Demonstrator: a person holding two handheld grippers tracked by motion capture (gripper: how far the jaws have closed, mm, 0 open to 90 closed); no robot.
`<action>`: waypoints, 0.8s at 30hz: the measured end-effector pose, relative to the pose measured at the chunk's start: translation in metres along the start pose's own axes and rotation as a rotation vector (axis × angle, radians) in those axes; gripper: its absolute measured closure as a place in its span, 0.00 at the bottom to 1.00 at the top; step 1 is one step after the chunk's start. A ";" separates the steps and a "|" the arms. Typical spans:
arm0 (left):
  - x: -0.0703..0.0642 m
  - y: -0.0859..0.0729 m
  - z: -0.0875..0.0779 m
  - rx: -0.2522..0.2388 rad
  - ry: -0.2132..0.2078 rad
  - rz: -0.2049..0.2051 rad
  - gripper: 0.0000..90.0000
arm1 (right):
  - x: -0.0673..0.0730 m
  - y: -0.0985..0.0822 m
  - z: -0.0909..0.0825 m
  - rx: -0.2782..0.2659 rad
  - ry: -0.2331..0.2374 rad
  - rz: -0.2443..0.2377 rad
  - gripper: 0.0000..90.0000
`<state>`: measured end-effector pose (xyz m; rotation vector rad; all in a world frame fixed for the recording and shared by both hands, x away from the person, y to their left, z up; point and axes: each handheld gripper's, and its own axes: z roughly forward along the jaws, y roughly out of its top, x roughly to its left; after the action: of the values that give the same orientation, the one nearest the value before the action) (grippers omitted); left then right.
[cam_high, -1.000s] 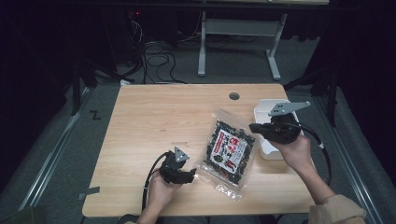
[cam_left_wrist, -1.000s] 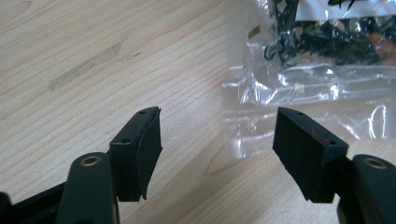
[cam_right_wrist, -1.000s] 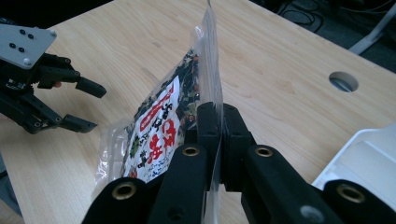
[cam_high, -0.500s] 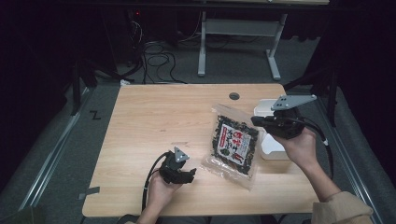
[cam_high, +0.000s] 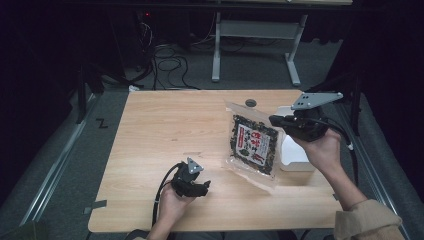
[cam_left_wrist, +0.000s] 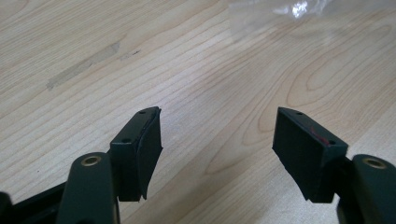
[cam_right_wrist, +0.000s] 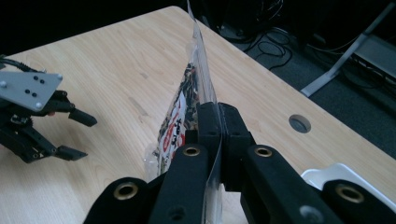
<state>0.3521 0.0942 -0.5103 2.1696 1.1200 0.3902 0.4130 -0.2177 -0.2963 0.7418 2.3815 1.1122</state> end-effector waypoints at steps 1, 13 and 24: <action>0.000 0.000 0.000 -0.002 0.001 -0.001 0.37 | 0.000 0.001 -0.001 -0.003 -0.003 0.000 1.00; -0.001 0.000 0.001 0.002 0.004 -0.003 0.37 | -0.013 0.014 -0.007 -0.027 -0.068 0.023 1.00; 0.000 -0.001 0.001 0.009 0.002 0.000 0.37 | -0.028 0.024 -0.007 -0.044 -0.127 0.060 1.00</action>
<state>0.3521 0.0941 -0.5112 2.1774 1.1245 0.3890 0.4377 -0.2262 -0.2688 0.8480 2.2361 1.1035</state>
